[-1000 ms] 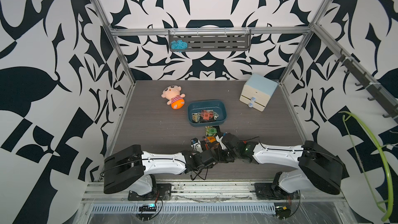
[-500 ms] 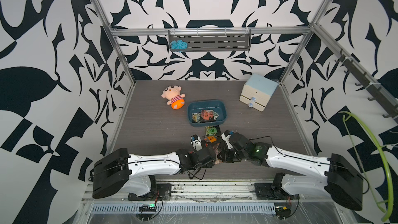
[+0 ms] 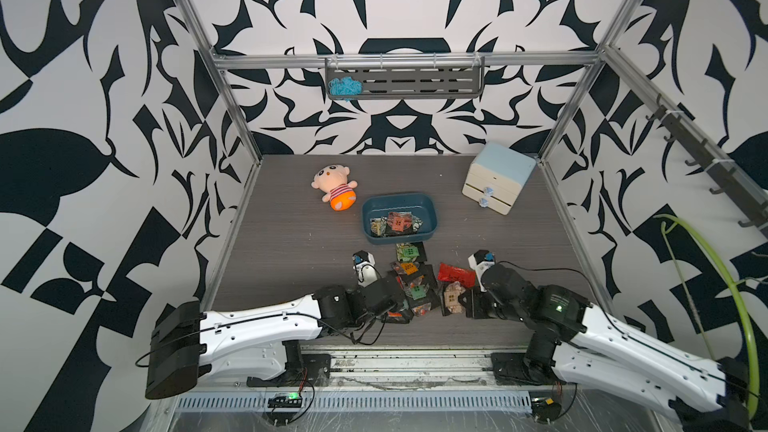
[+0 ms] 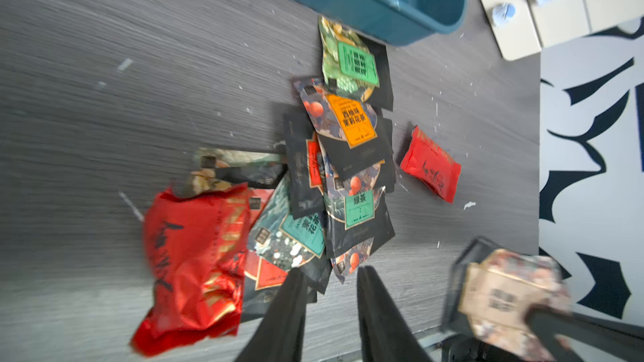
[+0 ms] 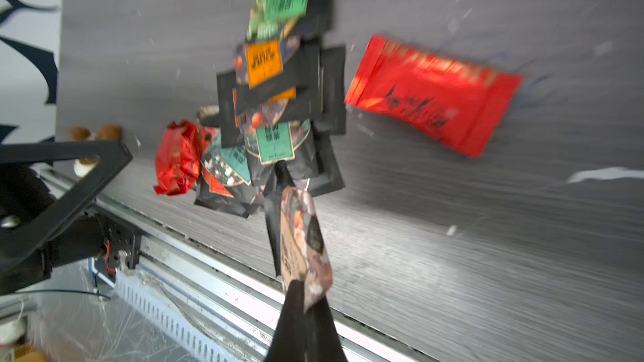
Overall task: Put the tea bags into the storage box
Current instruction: Pick up the tea bag from the center of the board, then place the tea bag in the storage box.
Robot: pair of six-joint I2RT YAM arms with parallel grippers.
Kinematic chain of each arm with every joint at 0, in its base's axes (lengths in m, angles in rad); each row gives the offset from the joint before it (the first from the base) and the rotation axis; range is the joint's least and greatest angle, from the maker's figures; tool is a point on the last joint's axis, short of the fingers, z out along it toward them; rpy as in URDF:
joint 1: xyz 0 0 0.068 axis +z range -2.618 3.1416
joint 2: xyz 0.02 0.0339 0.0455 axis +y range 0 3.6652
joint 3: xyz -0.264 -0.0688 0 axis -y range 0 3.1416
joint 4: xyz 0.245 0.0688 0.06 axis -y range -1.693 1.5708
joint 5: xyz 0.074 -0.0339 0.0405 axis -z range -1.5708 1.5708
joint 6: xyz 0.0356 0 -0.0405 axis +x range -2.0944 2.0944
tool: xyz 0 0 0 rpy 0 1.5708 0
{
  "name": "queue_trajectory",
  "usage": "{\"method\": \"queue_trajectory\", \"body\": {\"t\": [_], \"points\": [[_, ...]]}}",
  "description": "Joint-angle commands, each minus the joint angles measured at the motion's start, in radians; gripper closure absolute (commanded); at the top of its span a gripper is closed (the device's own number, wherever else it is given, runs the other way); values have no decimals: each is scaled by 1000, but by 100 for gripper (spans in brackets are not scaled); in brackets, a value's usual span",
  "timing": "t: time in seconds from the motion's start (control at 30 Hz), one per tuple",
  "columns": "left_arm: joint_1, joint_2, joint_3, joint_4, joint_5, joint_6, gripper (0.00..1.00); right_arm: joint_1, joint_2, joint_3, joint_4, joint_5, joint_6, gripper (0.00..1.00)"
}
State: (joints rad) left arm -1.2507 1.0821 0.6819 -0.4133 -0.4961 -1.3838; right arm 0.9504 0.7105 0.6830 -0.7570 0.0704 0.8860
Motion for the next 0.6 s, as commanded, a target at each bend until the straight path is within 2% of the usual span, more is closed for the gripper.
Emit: {"method": "queue_trajectory", "body": {"t": [0.0,0.13,0.2,0.3,0.37,0.43,0.5,0.57], "points": [[14,-65,-57,-65,-51,-1,69,-3,-35,127,-110,222,-49,100],[26,-124,-101,-37,-56,22,67,-7,13,257,-107,366,-108,100],[37,-138,-109,-41,-63,38,66,-13,84,336,-85,422,-160,100],[68,-144,-114,-42,-55,69,65,-46,206,449,-3,416,-261,100],[99,-141,-116,-48,-39,84,65,-104,290,506,72,330,-312,100],[137,-142,-120,-44,-13,106,65,-194,372,545,144,188,-320,100],[178,-148,-126,-41,18,131,65,-302,461,566,231,-7,-294,100],[213,-158,-135,-41,36,150,65,-370,545,580,306,-137,-256,100]]}}
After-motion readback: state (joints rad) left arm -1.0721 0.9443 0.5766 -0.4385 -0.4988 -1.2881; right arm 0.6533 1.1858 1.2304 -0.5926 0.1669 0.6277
